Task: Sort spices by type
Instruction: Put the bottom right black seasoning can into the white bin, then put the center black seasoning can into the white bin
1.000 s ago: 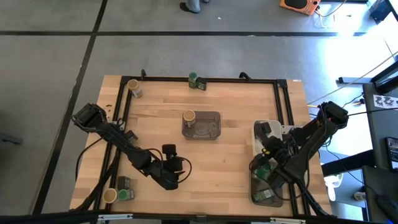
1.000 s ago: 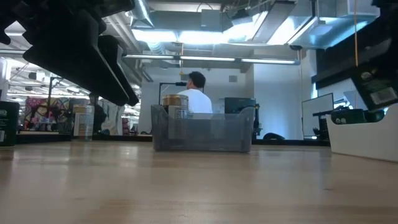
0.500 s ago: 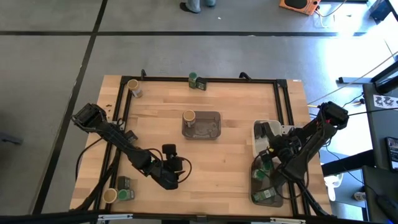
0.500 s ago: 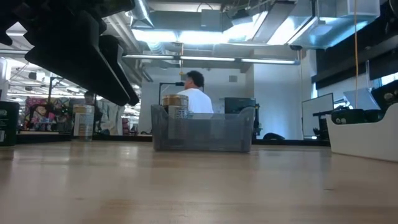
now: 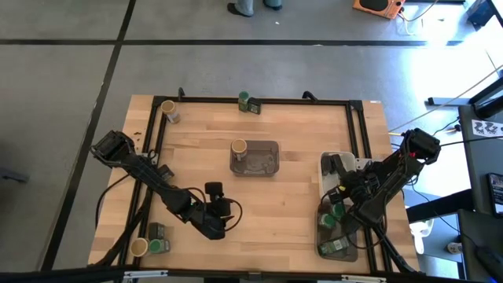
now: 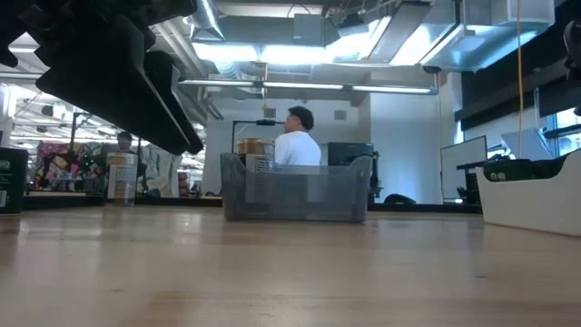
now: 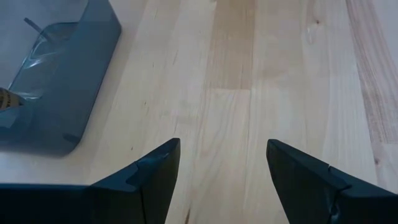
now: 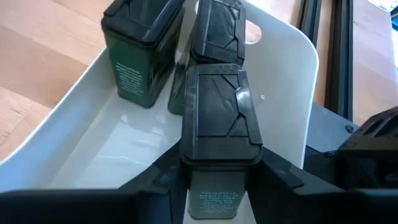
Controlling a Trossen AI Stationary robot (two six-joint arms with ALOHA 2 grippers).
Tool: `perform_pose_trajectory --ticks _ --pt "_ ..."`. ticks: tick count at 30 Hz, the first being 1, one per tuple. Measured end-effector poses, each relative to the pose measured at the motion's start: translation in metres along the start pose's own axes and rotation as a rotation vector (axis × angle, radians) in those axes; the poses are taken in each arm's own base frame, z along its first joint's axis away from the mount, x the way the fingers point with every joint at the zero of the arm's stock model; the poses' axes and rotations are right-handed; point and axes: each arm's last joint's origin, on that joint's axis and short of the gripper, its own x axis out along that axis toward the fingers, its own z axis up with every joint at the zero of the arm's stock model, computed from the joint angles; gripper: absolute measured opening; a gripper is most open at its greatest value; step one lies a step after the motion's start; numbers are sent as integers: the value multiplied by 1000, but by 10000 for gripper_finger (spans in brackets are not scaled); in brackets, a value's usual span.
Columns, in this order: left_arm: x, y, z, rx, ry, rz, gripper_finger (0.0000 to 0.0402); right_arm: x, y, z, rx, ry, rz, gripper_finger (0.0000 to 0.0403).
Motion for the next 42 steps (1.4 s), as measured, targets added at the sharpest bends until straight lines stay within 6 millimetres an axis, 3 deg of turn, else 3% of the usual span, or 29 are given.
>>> perform_pose_trajectory --ticks 5,12,16,19,28,35,42 --pt "0 0 0 0 0 0 237 0 0 0 -3 6 2 165" --pt "0 0 0 0 0 0 237 -2 -1 -1 -6 58 -43 241" --pt "0 0 0 0 0 0 237 -16 -1 7 -22 38 -66 267" --pt "0 0 0 0 0 0 237 -33 2 15 -22 32 -47 274" --pt "0 0 0 3 -3 -2 237 -66 18 31 -61 -98 234 275" --pt "1 0 6 -3 -48 -5 237 -82 49 30 -163 -347 558 276" --pt "6 4 13 -13 -70 -35 238 -85 82 36 -304 -429 640 276"
